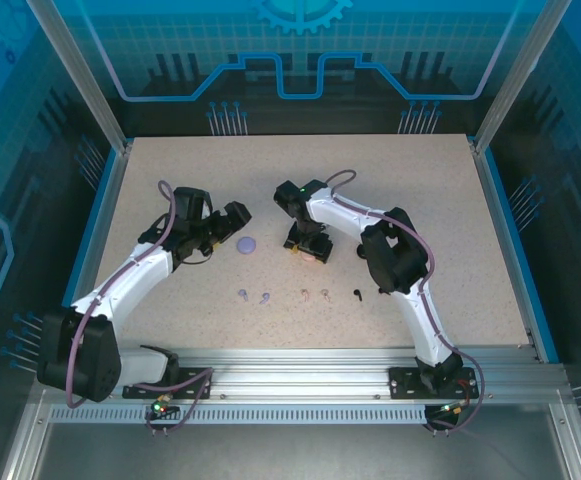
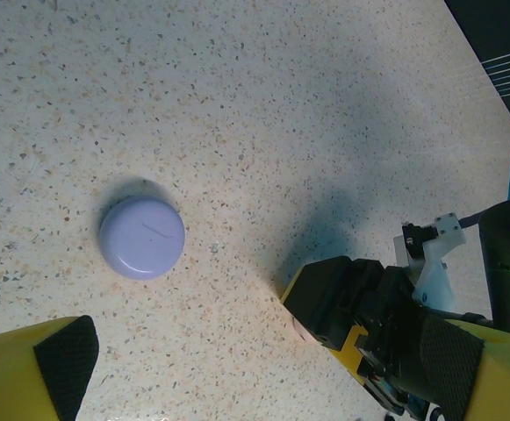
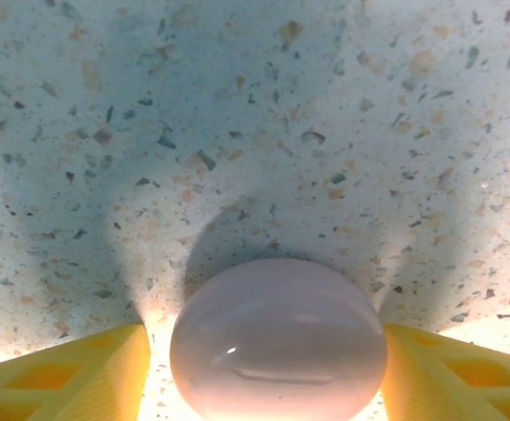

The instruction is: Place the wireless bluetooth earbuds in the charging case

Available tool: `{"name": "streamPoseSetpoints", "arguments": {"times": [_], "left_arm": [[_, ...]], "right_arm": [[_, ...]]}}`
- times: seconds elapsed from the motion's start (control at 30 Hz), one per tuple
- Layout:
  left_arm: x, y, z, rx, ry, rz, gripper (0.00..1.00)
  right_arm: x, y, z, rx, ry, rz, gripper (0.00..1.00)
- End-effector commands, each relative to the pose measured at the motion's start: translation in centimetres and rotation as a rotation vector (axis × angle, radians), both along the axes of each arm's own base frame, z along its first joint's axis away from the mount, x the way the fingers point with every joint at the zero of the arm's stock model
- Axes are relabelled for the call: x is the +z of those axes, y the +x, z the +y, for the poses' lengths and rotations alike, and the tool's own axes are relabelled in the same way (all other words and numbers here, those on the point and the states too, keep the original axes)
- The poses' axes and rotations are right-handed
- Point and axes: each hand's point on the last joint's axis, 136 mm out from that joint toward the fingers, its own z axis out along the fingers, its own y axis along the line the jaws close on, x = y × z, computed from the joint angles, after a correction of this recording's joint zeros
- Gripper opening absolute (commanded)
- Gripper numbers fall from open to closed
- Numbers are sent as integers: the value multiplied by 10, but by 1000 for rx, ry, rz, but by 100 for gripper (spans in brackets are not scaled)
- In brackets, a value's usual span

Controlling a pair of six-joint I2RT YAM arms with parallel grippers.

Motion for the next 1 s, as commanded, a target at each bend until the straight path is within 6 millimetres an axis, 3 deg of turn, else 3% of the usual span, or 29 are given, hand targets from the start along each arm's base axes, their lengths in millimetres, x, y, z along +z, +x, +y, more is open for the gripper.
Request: {"name": "streamPoseSetpoints", "arguments": {"times": [0.0,0.7,0.97], "left_arm": [[11,3,-11,-29,-34,-17,99],[15,7,-22,-90,-69,-52,99],[22,4,-26,-94,-112,-50,99]], "right_arm": [[-10,-15,-8,-47,-55,57,69],[-8,-3,-22,-54,-85,36,57],[-2,0,-17,-2,-56,9,40]]}}
